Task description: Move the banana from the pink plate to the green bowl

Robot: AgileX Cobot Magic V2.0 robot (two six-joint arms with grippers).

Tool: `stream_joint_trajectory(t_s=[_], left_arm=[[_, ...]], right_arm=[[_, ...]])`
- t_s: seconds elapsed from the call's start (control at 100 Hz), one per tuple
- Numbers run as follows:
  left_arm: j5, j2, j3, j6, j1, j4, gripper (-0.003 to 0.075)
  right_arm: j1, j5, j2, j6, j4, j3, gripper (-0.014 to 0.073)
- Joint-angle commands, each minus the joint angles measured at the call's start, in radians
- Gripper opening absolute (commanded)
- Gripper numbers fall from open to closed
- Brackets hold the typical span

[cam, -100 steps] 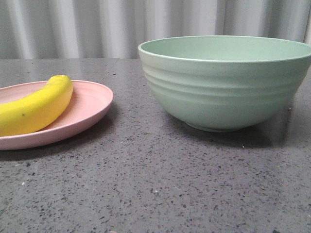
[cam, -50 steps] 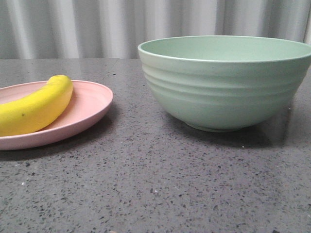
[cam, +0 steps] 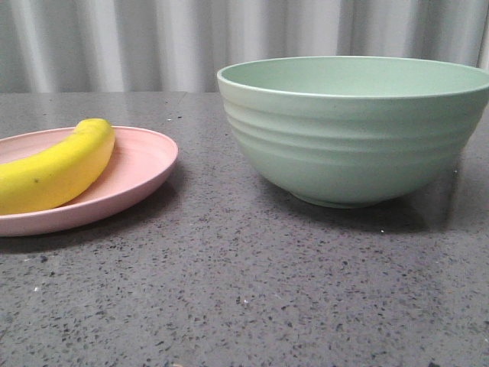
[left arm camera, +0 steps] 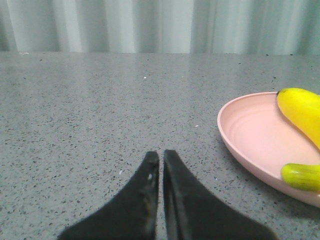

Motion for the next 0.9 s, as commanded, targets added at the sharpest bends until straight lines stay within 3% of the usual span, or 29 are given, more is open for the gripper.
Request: stream_joint_trajectory(t_s=[0.0, 0.42, 0.65, 0.89], left_arm=[[-0.091, -0.028, 0.010, -0.004, 0.001, -0.001, -0.0020], [-0.156, -0.026, -0.033, -0.001, 0.001, -0.001, -0.0020], [-0.098, 0.057, -0.166, -0.001, 0.001, -0.001, -0.0020], [-0.110, 0.217, -0.290, -0.001, 0.001, -0.001, -0.0020]], right_arm=[[-0.007, -0.093, -0.022, -0.010, 0.002, 0.020, -0.0071], [-0.007, -0.182, -0.022, -0.010, 0.002, 0.013, -0.0071], [-0.007, -0.066, 0.002, -0.010, 0.002, -0.096, -0.0071], [-0.007, 0.026, 0.163, -0.010, 0.002, -0.252, -0.0071]])
